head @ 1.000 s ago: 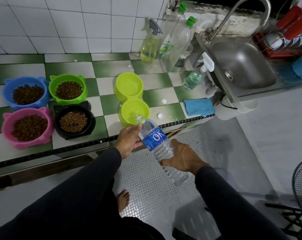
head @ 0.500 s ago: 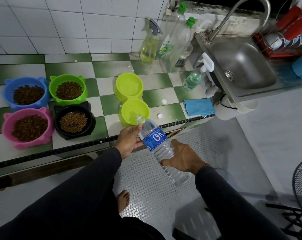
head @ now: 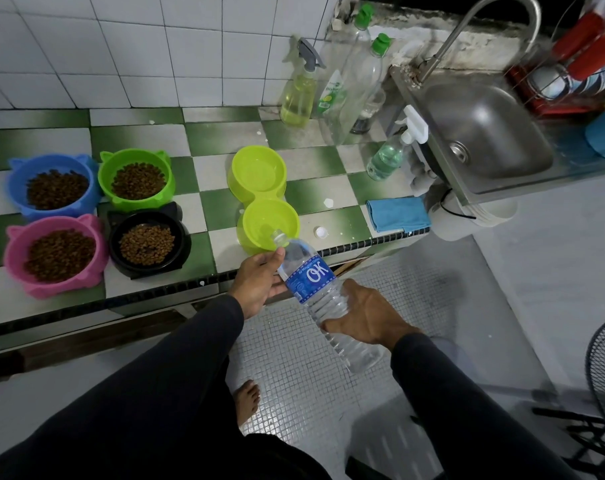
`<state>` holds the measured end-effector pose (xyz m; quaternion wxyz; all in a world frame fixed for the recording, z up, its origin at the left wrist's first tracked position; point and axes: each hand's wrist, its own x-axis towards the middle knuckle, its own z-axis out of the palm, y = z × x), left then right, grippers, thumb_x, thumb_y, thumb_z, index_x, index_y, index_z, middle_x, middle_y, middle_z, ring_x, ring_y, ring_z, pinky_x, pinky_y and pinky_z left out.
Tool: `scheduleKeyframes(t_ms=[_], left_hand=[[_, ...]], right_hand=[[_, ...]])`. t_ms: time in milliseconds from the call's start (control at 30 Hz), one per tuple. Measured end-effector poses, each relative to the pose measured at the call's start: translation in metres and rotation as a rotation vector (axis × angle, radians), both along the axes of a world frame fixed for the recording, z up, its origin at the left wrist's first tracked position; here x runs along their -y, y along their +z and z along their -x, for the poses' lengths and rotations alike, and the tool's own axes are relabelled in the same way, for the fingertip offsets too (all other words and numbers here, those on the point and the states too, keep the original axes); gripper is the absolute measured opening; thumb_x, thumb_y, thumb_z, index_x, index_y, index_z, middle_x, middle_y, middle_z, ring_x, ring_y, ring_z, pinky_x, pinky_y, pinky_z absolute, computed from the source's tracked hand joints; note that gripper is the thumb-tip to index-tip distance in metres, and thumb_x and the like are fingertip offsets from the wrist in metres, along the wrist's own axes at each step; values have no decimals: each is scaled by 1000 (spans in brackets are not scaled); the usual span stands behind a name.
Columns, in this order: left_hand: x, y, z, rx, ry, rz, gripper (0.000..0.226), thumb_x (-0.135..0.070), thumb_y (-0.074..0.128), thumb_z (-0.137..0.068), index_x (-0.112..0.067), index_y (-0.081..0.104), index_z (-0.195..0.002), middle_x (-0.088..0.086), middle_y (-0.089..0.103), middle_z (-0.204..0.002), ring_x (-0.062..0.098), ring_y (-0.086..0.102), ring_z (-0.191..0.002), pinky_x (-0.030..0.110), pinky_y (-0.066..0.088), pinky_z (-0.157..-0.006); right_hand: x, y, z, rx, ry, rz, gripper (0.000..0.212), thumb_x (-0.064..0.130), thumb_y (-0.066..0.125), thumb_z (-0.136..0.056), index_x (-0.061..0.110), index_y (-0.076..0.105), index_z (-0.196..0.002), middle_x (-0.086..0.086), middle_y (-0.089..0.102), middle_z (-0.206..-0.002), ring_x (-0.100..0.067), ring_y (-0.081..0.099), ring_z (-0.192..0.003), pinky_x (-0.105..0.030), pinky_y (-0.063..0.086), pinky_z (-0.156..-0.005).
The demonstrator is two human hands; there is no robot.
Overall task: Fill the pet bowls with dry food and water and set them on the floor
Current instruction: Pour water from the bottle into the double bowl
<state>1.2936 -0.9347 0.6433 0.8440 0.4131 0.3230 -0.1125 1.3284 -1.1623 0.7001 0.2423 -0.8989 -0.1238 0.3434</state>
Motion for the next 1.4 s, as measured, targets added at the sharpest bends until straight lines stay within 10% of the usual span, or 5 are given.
scheduleKeyframes(t_ms=[1400], left_hand=[[-41, 41, -56, 141, 91, -137, 40, -26, 72, -96, -8, 58, -129, 17, 67, -130, 35, 65, -122, 42, 61, -88]], right_hand=[[-38, 9, -57, 150, 46, -99, 52, 51, 87, -68, 34, 54, -105, 9, 71, -94, -6, 69, -84, -37, 60, -84]])
